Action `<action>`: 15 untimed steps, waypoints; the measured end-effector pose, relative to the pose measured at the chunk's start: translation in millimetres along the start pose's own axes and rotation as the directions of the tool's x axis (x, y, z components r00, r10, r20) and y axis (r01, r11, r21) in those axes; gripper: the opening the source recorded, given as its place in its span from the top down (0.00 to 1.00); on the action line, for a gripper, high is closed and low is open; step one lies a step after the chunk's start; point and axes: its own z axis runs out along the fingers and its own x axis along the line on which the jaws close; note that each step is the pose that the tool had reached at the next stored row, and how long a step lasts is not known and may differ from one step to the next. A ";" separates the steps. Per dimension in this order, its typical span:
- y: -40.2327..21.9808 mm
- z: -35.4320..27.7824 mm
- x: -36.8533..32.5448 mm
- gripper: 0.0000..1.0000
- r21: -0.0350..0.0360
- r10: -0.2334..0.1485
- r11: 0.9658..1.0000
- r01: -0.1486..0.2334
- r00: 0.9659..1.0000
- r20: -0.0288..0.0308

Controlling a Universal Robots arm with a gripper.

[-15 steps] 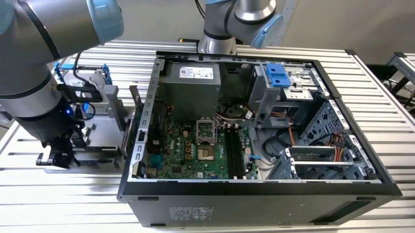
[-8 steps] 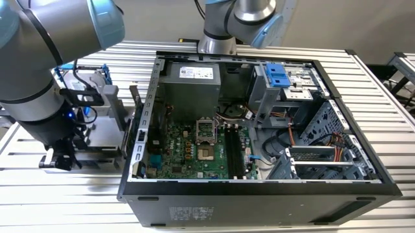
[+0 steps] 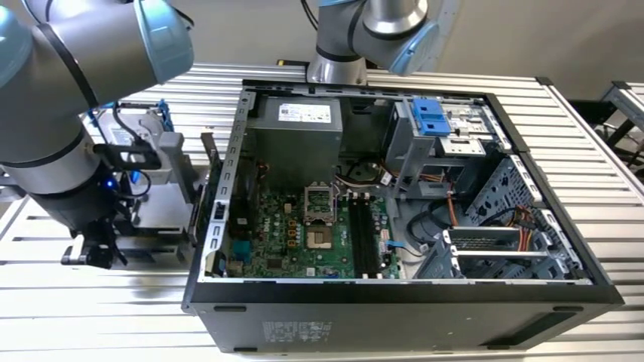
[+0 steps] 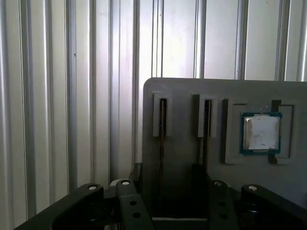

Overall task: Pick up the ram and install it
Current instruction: 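Pick up the ram and move it above insertion slot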

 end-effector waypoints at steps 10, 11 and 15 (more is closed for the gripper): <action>0.6 5.1 6.3 0.00 0.000 0.000 1.000 0.000 1.000 0.000; 0.7 5.1 6.2 0.00 0.000 0.000 1.000 0.000 1.000 0.000; 0.7 5.2 6.3 0.00 0.000 0.000 1.000 0.000 1.000 0.000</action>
